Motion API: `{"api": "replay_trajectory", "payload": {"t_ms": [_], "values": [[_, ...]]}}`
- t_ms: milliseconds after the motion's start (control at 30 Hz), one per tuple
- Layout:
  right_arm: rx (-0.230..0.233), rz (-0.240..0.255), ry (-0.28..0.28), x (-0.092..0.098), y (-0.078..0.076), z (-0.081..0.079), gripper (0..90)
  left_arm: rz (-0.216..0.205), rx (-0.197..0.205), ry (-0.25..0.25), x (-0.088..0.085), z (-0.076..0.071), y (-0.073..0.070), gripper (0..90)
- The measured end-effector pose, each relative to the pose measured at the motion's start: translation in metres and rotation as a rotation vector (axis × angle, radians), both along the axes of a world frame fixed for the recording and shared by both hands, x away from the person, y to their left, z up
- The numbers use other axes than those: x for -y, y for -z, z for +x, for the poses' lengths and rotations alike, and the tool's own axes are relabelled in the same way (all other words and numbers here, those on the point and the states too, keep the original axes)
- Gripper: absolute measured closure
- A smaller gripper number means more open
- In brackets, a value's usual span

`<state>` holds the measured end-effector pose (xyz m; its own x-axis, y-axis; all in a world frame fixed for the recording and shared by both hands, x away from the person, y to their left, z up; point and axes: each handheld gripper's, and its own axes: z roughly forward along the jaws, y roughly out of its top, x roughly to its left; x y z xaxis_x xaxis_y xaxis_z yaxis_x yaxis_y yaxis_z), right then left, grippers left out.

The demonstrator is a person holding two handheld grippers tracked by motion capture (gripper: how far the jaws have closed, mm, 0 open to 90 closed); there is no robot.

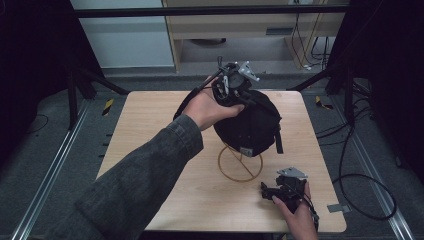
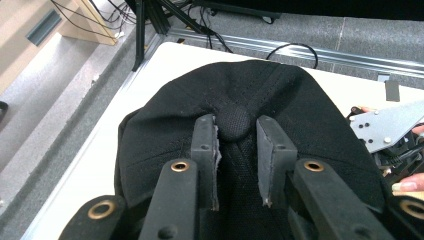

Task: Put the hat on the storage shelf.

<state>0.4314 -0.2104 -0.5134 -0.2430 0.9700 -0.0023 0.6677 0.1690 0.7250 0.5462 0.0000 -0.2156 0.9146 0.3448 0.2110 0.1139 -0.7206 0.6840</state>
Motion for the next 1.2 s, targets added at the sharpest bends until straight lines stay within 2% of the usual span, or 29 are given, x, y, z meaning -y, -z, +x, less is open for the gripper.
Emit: {"api": "replay_trajectory", "payload": {"t_ms": [433,1200], "values": [[0.003,-0.005,-0.004,0.0,0.0,0.0,0.3,0.02,-0.021,0.005,0.004,0.0,0.013,71.6],[0.002,-0.003,-0.002,0.0,0.0,0.0,0.4,0.04,-0.033,0.013,0.005,-0.001,0.023,71.0]]}}
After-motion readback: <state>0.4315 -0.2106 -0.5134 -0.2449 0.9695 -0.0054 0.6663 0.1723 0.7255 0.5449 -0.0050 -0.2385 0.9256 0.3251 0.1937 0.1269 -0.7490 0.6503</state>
